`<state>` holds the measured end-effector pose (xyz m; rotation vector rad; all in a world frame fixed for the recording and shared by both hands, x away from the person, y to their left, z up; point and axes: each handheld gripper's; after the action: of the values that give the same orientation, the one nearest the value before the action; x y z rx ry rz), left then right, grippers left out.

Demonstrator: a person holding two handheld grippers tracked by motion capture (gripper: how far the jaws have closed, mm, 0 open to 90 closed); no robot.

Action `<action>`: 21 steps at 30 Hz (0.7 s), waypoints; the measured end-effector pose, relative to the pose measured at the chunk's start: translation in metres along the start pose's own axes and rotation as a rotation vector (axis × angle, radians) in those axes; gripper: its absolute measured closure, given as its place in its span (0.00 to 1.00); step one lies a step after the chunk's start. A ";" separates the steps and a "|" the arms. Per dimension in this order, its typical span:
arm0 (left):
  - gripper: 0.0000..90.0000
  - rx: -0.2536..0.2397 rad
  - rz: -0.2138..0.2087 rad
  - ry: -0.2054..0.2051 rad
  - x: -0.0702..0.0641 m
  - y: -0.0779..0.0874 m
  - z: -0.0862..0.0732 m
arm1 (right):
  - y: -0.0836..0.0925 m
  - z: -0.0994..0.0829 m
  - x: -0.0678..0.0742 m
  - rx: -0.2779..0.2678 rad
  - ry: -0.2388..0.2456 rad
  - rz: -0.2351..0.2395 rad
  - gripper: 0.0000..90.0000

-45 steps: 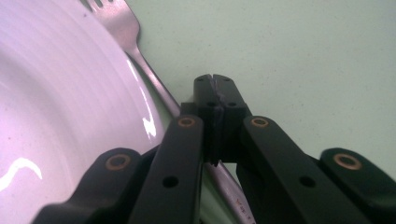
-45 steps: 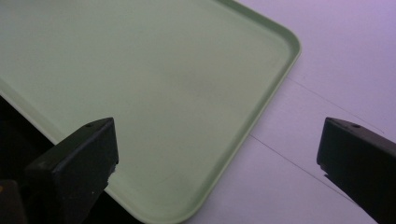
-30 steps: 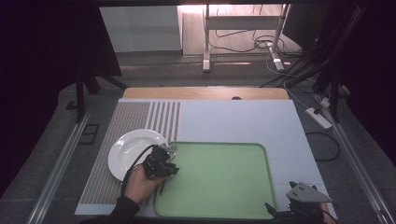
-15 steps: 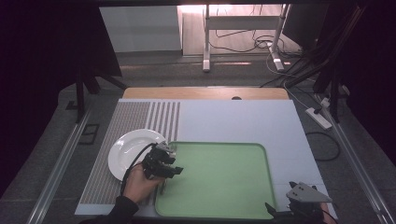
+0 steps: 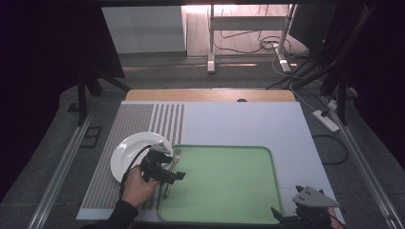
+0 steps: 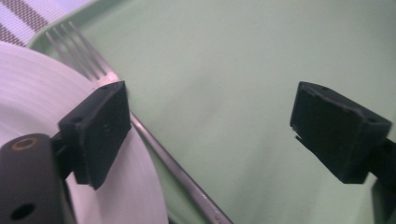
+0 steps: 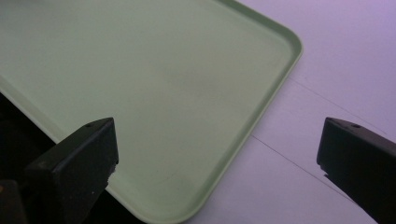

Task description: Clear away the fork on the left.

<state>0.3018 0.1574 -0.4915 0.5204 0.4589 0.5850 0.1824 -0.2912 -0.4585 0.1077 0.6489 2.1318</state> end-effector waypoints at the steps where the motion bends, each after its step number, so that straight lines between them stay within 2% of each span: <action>1: 0.11 -0.007 -0.001 -0.002 0.000 0.001 0.000 | 0.000 0.000 0.000 0.000 0.000 0.000 0.00; 7: 0.03 -0.069 -0.017 0.000 0.001 0.010 -0.003 | 0.000 0.000 0.000 0.001 -0.001 0.003 0.00; 12: 0.00 -0.110 -0.014 -0.027 0.002 0.018 -0.005 | 0.000 0.000 0.000 0.002 -0.002 0.004 0.00; 18: 0.00 -0.113 -0.002 -0.026 0.003 0.026 -0.009 | 0.000 0.000 0.000 0.003 -0.003 0.005 0.00; 21: 0.00 -0.122 0.020 -0.023 0.002 0.031 -0.011 | 0.000 0.000 0.000 0.003 -0.005 0.006 0.00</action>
<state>0.2852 0.1847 -0.4826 0.4148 0.3942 0.6215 0.1829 -0.2913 -0.4587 0.1166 0.6495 2.1355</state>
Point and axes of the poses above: each handheld gripper's, and its own axes: y roughly backward along the jaws, z roughly out of its top, x roughly to its left, and after that the axes turned 13 degrees about -x, right-handed
